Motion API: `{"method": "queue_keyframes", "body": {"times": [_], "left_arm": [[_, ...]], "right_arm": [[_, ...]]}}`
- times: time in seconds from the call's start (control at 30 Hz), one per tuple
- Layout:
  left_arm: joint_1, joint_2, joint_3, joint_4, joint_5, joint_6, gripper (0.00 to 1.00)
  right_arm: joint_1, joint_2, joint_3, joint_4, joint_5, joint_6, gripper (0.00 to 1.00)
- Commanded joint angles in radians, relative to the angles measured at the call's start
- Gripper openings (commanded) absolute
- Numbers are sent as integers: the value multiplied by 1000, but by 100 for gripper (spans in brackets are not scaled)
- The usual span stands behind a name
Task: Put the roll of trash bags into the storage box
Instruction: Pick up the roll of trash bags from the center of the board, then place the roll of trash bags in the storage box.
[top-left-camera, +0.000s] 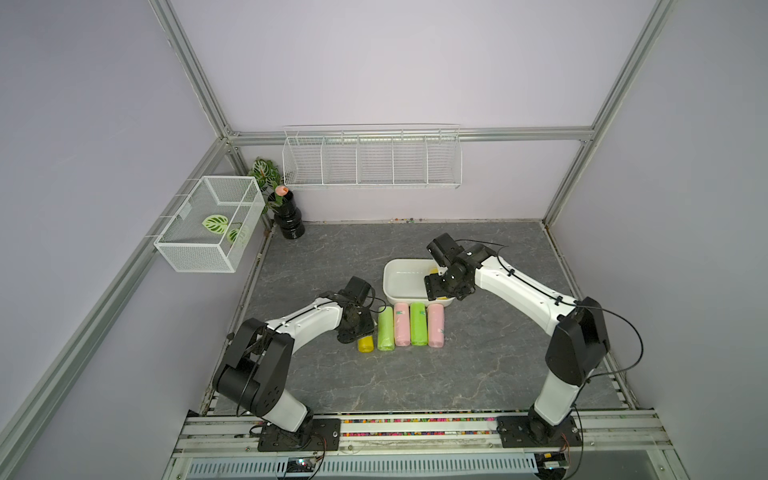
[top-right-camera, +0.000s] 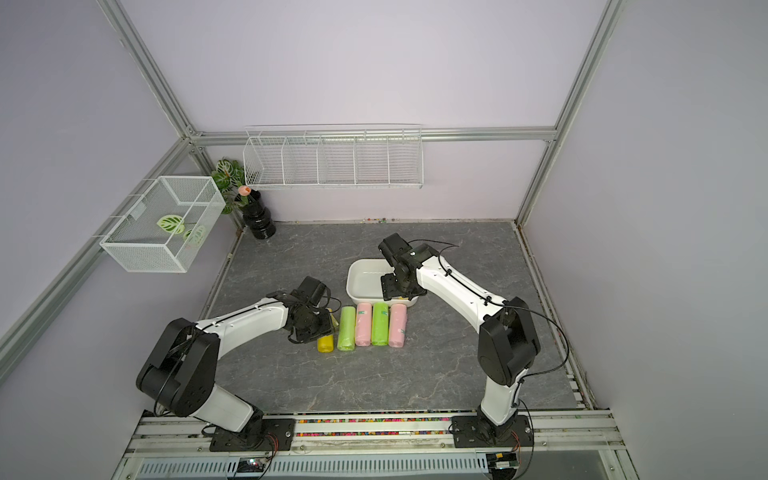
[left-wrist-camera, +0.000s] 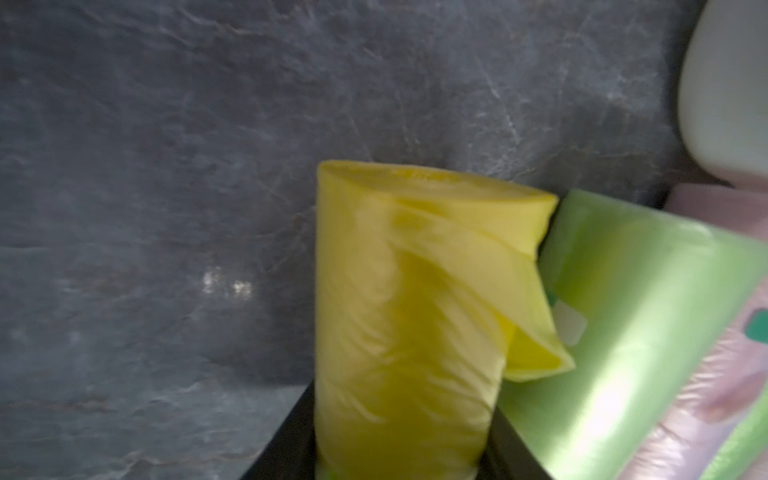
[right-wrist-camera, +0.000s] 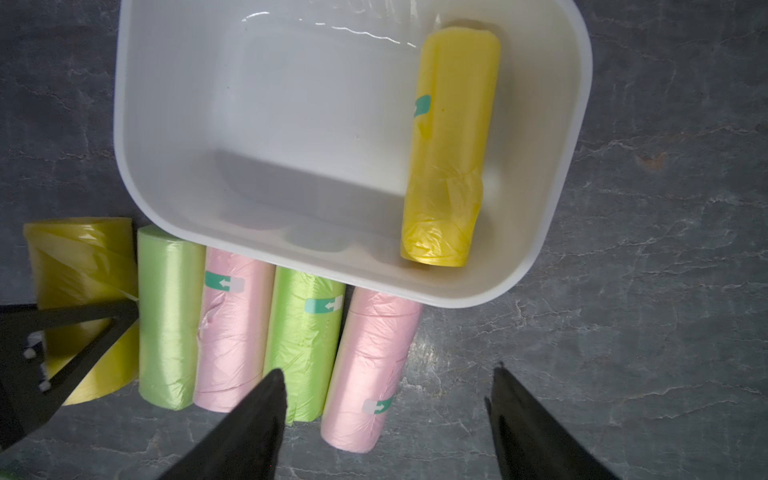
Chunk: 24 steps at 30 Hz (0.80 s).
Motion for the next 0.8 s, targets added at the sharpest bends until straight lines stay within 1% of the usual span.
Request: {"method": "queue_keyframes", "body": {"times": [0.0, 0.1, 0.2, 0.43, 0.53, 0.63, 0.77], "left_arm": [[-2, -26, 50, -60, -43, 18, 34], [-2, -68, 87, -109, -58, 20, 30], [-2, -101, 134, -153, -71, 33, 28], [-2, -116, 260, -223, -76, 46, 25], [-2, -111, 311, -238, -77, 45, 25], [-2, -92, 366, -236, -78, 38, 25], [-9, -28, 478, -217, -59, 33, 25]], "right_arm": [[-2, -24, -18, 12, -9, 19, 79], [-3, -27, -20, 13, -6, 21, 79], [-5, -35, -27, 19, -4, 23, 79], [-10, -62, -51, 34, -3, 32, 78], [-27, -92, -72, 41, 4, 46, 78], [-67, -130, -103, 42, 1, 43, 78], [-115, -203, -162, 48, 15, 31, 78]]}}
